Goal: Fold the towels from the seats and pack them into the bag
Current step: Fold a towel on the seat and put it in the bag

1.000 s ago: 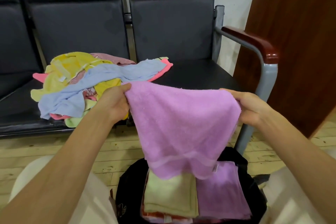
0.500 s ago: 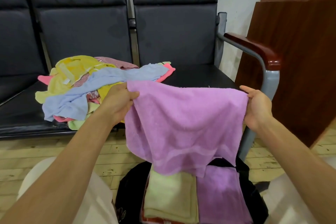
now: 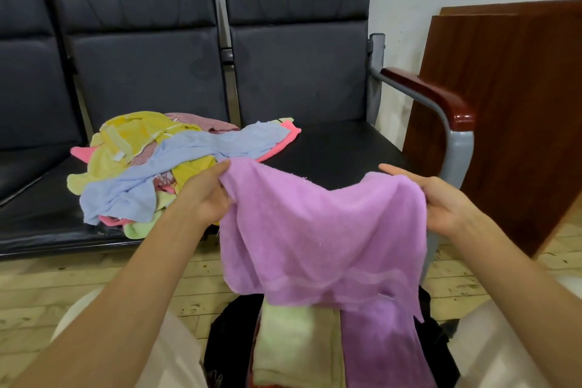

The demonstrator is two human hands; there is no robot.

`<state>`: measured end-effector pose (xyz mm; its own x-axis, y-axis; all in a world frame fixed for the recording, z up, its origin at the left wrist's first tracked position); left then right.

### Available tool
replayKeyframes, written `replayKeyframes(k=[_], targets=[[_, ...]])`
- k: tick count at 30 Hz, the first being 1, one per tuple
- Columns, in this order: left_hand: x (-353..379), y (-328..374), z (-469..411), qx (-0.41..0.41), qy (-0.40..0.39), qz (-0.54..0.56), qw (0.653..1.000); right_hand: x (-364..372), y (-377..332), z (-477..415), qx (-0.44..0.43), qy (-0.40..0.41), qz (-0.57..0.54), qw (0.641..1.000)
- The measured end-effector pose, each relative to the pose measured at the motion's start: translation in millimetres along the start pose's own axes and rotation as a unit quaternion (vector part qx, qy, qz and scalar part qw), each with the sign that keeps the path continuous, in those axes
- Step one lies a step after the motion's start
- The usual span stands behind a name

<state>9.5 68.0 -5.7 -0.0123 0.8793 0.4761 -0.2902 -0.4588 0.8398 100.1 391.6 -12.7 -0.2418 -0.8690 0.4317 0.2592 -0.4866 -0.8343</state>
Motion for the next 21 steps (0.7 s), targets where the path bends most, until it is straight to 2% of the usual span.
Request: replayKeyframes(k=[2, 4, 7, 11, 14, 16, 21], targets=[[11, 6, 2, -0.011, -0.031, -0.003, 0.999, 6, -6, 4, -0.010, 0.003, 0.028, 1.000], [26, 16, 4, 0.020, -0.048, -0.057, 0.997, 13, -16, 7, -0.037, 0.023, 0.029, 0.999], [44, 36, 6, 0.086, -0.055, -0.168, 0.981, 18, -34, 7, -0.083, 0.066, -0.027, 0.994], [60, 67, 19, 0.156, -0.041, -0.395, 0.904, 13, -59, 11, -0.101, 0.092, -0.087, 0.987], [65, 91, 26, 0.188, 0.000, -0.487, 0.853, 7, -80, 19, -0.129, 0.108, -0.060, 0.984], [69, 104, 31, 0.206, 0.022, -0.485, 0.850, 3, -94, 26, -0.165, 0.135, -0.012, 0.977], [72, 119, 33, 0.202, 0.057, -0.394, 0.895, 3, -120, 41, -0.242, 0.190, 0.090, 0.947]])
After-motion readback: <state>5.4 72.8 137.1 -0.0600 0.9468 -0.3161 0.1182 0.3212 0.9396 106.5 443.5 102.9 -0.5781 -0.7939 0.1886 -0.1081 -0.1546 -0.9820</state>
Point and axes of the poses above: each hand's wrist, its own z-axis away from the middle knuckle, its own x-axis out of the palm, y = z × x, the point moved 3 cm from there along -z, towards the middle knuckle, and after that the axes turned 4 degrees about -y, right-handed, at the moved point
